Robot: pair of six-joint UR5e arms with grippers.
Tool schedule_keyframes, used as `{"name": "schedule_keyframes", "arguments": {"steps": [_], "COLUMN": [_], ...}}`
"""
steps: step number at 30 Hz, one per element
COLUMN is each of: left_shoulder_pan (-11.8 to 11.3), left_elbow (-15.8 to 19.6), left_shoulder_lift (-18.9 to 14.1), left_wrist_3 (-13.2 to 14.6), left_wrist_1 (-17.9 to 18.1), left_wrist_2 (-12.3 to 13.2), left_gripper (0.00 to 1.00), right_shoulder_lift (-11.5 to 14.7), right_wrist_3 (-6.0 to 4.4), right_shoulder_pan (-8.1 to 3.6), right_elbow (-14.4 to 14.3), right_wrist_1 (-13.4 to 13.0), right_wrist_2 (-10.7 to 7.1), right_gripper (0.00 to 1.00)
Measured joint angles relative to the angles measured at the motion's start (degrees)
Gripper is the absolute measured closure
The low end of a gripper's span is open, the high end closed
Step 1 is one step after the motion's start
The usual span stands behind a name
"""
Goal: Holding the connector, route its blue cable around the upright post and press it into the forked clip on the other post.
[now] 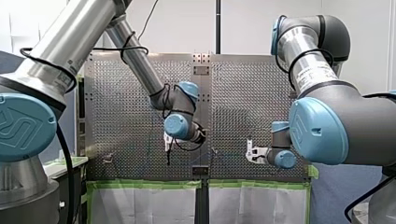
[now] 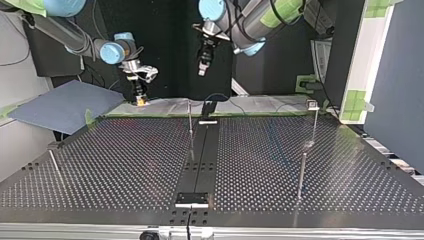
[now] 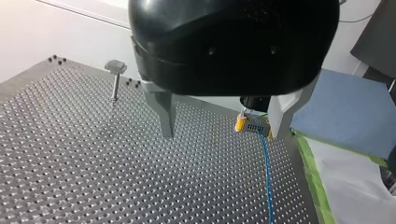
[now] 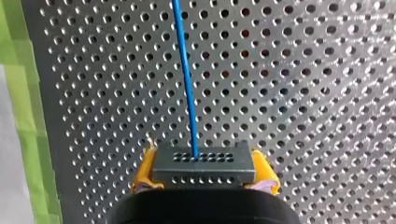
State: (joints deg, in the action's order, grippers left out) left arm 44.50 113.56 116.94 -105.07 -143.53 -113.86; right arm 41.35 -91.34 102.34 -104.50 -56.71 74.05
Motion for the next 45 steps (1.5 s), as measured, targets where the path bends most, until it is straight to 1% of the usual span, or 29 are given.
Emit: {"name": "schedule_keyframes", "arguments": {"steps": [3,6,22,27,30,37,41,45], "left_shoulder_pan": [-0.02,-0.01,-0.01,-0.01,-0.16,-0.49,-0.58,-0.67], "left_elbow": [1.44,3.08,11.22,12.64,13.27,14.33,14.45,14.65], "left_shoulder_lift": [-1.44,-3.09,-11.22,-13.61,-15.29,-18.88,-20.71,-22.33], "left_wrist_3": [-0.04,-0.07,-0.13,-0.22,-0.7,-2.85,-3.1,-2.9], "left_wrist_1": [0.0,-0.01,0.02,0.41,1.53,4.88,6.71,8.5], "left_wrist_2": [0.0,0.0,0.0,-0.06,-0.08,0.0,-0.09,-0.67], "left_gripper": [0.01,0.01,0.01,0.01,0.01,0.01,0.01,0.01], "right_shoulder_lift": [0.02,0.07,0.27,0.41,0.43,0.51,0.82,2.07], "right_wrist_3": [0.16,0.24,0.27,0.32,0.34,0.36,0.46,0.61], "right_shoulder_pan": [-0.06,-0.08,-0.11,-0.12,-0.12,-0.11,-0.18,-0.23], "right_elbow": [0.17,0.27,0.44,0.42,0.41,0.39,0.4,0.39], "right_wrist_1": [0.01,0.04,0.27,0.38,0.43,0.61,0.85,2.0], "right_wrist_2": [0.89,1.24,1.37,1.37,1.37,1.4,1.5,2.21], "right_gripper": [1.0,1.0,1.0,1.0,1.0,1.0,1.0,1.0]}}
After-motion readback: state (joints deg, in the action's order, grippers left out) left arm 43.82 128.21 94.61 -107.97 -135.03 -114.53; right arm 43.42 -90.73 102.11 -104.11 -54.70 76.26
